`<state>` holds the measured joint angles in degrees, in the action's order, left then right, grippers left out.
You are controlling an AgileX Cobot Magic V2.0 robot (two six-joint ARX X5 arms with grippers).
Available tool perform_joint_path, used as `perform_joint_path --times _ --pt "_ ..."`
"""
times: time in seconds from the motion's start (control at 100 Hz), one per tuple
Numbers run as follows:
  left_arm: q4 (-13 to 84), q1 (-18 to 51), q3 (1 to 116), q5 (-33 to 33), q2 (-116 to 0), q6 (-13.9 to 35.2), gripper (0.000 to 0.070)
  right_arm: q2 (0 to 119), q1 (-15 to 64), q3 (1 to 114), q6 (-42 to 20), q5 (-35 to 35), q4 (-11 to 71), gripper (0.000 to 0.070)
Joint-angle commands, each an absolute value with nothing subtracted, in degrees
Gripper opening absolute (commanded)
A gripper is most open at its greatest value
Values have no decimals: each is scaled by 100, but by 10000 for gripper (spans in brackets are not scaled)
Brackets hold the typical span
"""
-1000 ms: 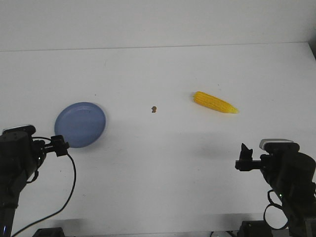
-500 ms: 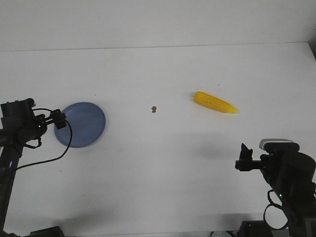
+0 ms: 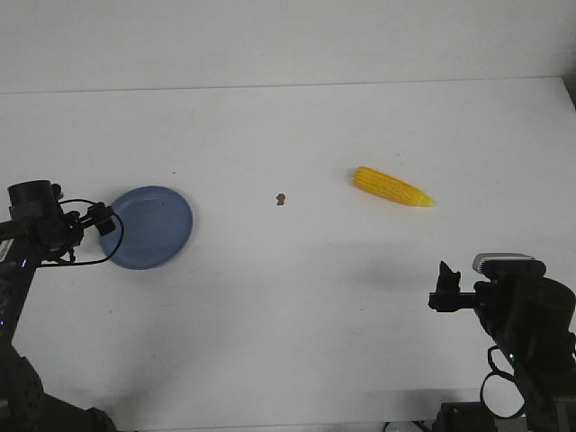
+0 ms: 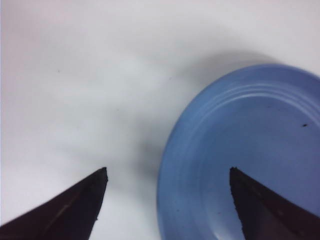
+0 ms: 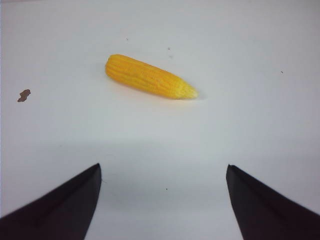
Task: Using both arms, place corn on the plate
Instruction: 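Lower the open left gripper onto the near rim of the blue plate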
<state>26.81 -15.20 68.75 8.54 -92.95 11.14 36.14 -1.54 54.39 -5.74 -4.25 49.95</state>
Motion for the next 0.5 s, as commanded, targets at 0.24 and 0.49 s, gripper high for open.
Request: perform_joint_path --times 0.24,0.49 --pt "2534 -1546 7013 908 -9874 1149 505 3642 -152 5522 -510 -403 4934 527" --pt "2473 -1546 7013 906 -10042 1144 505 3642 -152 5522 -510 -403 4934 527"
